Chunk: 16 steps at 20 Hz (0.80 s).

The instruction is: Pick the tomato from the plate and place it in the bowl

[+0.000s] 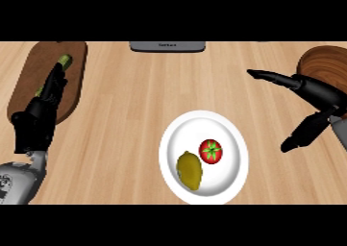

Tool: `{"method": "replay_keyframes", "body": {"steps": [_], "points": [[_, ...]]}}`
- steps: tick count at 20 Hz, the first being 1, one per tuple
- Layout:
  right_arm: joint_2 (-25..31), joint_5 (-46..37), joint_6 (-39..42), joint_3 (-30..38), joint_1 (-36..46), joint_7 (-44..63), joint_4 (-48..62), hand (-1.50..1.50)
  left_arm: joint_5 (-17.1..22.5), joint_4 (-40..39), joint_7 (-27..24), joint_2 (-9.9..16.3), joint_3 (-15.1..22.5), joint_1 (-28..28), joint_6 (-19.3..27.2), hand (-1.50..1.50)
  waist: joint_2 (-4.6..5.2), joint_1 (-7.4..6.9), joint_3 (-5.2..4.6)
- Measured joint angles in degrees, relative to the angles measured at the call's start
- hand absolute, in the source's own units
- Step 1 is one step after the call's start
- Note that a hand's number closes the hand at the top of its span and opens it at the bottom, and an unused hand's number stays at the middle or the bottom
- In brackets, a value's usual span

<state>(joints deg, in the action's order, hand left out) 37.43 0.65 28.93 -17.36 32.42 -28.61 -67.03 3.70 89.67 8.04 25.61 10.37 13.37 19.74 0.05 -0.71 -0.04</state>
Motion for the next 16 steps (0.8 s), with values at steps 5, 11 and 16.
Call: {"method": "replay_keyframes", "body": {"steps": [5, 11, 16], "points": [[-2.3, -5.1, 2.1, -4.1, 2.2, 5.3, -3.6, -1.50, -1.4, 0.6, 0.6, -0.9, -0.1, -0.5, 0.1, 0.00, -0.09, 0.27, 0.01], [-5.7, -9.4, 5.8, -7.1, 2.6, 11.0, -7.8, -1.50, -1.8, 0.2, 0.4, -2.0, -1.7, -0.7, -1.3, 0.00, -0.10, 0.49, 0.01], [-8.3, -14.5, 6.7, -10.0, 0.9, 16.2, -11.3, -1.50, -2.2, 1.1, -0.1, -2.4, -2.9, -2.0, -2.6, 0.00, -0.14, 0.57, 0.01]]}}
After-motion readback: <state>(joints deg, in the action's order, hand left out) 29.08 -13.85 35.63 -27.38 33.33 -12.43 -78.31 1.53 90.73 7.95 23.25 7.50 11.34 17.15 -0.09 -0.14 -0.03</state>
